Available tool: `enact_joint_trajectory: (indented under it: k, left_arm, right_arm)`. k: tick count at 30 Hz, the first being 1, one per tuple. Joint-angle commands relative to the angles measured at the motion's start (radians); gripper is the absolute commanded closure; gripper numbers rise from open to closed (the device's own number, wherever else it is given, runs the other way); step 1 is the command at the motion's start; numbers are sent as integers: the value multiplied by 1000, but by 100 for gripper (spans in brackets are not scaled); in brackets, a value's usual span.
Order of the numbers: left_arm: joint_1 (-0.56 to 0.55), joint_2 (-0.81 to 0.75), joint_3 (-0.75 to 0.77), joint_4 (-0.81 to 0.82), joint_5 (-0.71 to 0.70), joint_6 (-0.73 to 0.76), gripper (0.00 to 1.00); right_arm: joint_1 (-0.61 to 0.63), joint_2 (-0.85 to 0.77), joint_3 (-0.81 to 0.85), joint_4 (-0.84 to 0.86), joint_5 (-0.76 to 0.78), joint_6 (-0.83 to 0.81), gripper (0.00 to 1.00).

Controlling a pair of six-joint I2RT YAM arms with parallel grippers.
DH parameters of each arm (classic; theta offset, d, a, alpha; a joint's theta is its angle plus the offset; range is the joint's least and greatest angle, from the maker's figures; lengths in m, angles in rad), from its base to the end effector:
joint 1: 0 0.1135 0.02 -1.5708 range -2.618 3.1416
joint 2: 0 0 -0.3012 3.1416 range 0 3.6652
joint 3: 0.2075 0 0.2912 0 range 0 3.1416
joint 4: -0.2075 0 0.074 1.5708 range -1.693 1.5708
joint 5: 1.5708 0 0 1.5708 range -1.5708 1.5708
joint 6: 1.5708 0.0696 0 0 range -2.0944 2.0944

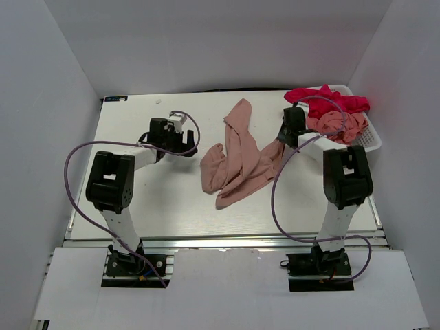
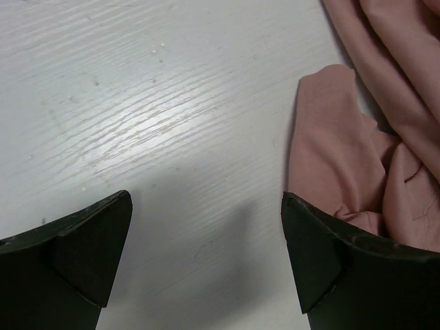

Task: Fold and stack the t-shirts
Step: Flatten out the tshirt

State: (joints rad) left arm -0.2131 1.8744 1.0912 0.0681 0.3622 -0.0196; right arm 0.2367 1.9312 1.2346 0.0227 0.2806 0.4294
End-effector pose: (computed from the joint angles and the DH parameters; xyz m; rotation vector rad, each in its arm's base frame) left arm 0.4437 -0.1212 0.1512 0.4095 2.2495 -0.5350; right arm 0.4841 0.0970 0.1706 0.3620 2.1846 0.0526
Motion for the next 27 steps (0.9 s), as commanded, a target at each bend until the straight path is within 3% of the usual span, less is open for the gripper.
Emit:
enact_joint_trajectory:
  k: [1, 8, 16, 23, 27]
  left_arm:
    - [11, -73, -27, 18, 4, -3, 2]
    - [9, -116, -51, -19, 23, -8, 2]
    - [9, -227, -33, -109, -28, 18, 2]
    - [8, -297, -16, -113, -61, 30, 2]
    - [1, -294, 12, -120, -60, 30, 2]
  right_arm:
    - [12, -199, 95, 30, 138, -101, 100]
    - [13, -368, 434, -158, 20, -179, 100]
    - [19, -318, 840, -400, -197, -202, 100]
    - [19, -307, 1049, -501, -438, -178, 100]
    - [19, -353, 1051, -498, -606, -100, 100]
